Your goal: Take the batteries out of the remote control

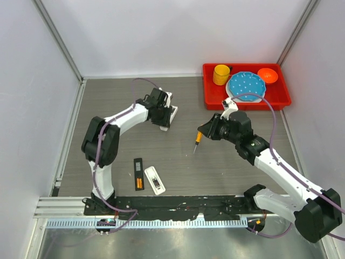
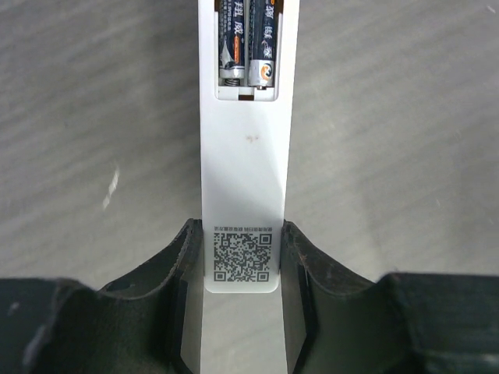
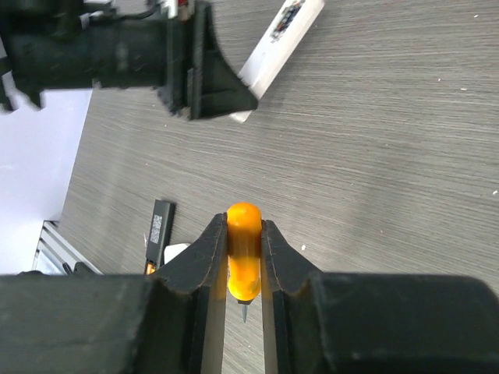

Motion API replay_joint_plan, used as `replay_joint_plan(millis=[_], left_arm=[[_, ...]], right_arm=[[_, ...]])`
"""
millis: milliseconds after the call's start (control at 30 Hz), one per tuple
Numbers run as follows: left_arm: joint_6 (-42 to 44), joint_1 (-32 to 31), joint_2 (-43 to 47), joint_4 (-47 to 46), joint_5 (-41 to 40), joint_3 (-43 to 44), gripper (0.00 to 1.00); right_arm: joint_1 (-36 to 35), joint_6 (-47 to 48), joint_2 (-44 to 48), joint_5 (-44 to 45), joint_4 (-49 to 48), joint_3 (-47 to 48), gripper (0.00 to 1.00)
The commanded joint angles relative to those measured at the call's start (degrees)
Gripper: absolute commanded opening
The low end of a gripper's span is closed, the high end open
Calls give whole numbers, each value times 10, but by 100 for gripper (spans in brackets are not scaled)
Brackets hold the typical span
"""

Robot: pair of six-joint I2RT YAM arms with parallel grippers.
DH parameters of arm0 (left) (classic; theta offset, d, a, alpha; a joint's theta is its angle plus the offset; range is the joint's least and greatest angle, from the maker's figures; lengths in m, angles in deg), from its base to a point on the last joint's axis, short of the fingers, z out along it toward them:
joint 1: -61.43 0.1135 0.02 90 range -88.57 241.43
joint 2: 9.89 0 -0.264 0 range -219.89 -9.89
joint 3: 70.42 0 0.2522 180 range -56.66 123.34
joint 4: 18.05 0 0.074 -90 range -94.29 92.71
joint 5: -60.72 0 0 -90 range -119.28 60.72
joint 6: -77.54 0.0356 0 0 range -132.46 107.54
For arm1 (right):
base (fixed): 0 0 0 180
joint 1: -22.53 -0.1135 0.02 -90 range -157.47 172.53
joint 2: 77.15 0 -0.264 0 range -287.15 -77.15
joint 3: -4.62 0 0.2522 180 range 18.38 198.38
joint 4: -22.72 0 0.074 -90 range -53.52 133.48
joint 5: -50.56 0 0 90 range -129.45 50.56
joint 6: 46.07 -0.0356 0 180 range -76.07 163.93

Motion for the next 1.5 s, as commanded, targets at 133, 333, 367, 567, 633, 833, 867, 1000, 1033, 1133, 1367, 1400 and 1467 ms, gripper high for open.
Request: replay_joint_plan(millis=[133,333,367,567,633,833,867,1000,1033,1133,1367,1400,1467], left_arm=[[-48,-99,189,-11,-29,-146,0],[-91,-221,264,-46,-88,-247,0],[-96,-234,268,-53,-94,-269,0],[-113,-293,243,-84,-123,-314,0],[-110,-301,226,-92,-132,-317,0],[-82,-306,212,-105,-132,-321,23],[-79,-306,212,-106,-129,-324,36],[-72,-307,218,-107,-122,-334,63],[-71,-307,220,-107,-118,-336,66],[-79,-306,233,-108,-120,-350,73],[-86,-306,248,-84,-179,-376,74],[-87,-306,247,-80,-197,-377,74],[-81,-306,245,-72,-209,-374,74]], right_arm=[[8,29,-36,-6,-24,52,1],[21,41,-37,4,-20,58,1],[23,41,-35,6,-18,57,1],[37,34,-9,12,-6,31,1],[40,30,-3,11,-3,23,1],[40,24,1,6,-1,19,1],[41,24,2,6,1,19,1],[41,26,-1,5,0,22,1],[41,26,-3,2,1,25,1],[41,27,-4,0,0,27,1],[41,26,-14,-7,-1,30,1],[41,26,-18,-8,-2,32,1],[41,26,-22,-10,-3,34,1]])
